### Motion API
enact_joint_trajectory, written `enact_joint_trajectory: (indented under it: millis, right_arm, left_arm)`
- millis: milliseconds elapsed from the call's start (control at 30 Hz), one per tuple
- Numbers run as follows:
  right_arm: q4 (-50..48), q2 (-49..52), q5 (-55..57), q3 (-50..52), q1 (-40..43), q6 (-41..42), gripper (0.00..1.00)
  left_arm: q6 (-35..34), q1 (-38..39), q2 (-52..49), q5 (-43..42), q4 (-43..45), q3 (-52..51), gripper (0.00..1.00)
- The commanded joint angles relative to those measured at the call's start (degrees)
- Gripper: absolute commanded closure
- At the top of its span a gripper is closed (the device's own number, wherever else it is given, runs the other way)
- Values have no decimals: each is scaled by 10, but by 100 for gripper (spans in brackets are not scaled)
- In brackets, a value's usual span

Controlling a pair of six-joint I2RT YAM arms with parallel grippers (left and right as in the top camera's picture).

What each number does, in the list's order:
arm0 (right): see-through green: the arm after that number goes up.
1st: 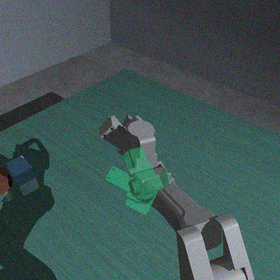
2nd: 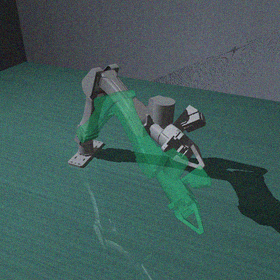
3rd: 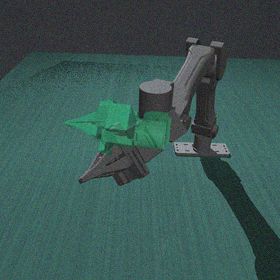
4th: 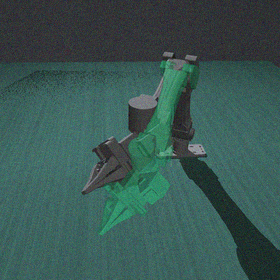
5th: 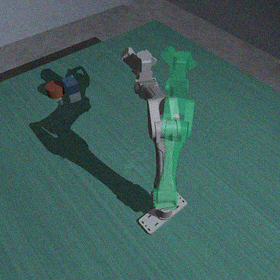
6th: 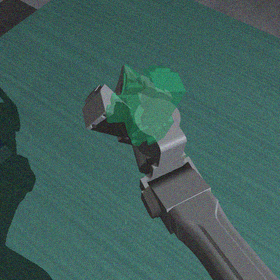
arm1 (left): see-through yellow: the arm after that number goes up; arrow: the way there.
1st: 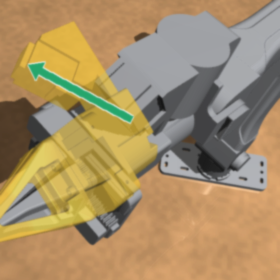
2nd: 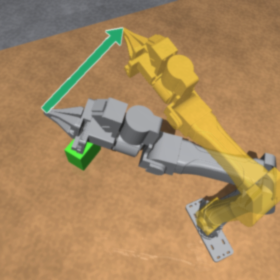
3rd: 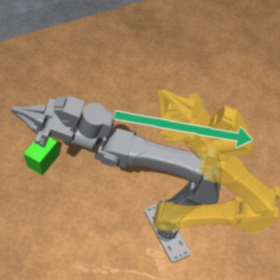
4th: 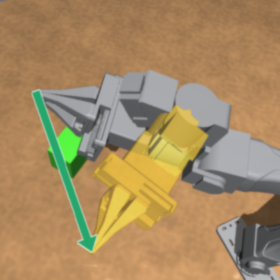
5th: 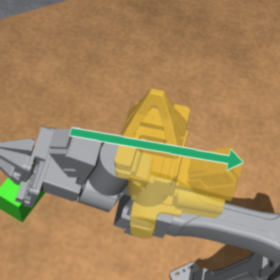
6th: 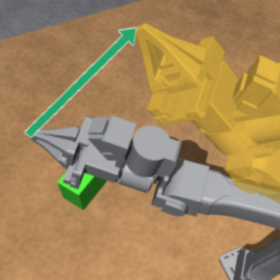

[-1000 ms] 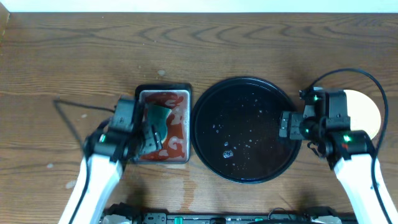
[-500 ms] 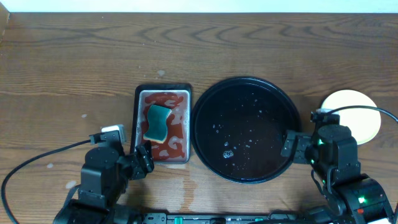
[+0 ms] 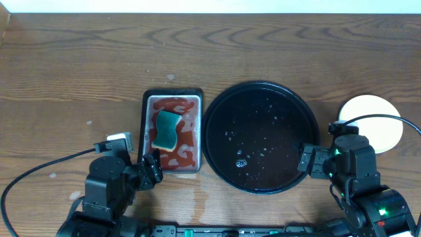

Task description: Clean dirty plates on tray and stack at the side

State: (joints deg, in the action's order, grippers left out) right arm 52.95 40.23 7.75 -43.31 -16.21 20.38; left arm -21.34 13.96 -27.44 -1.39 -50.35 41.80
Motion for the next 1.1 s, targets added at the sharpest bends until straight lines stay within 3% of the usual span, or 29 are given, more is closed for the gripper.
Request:
enact_joint_trajectory:
  millis: [0, 500, 700, 1067]
  right_arm:
    - [2, -1, 6, 4, -7, 6, 1]
    - [-17, -84, 12, 50, 2, 6, 1]
    - [-168, -184, -22, 143, 31, -40, 1]
    - [-399, -365, -48, 301, 88, -42, 1]
  left_arm:
    - [3, 2, 2, -2, 0, -5, 21]
    - [3, 2, 2, -1, 0, -5, 21]
    - [3, 2, 2, -1, 0, -5, 20]
    - [3, 2, 2, -1, 0, -5, 20]
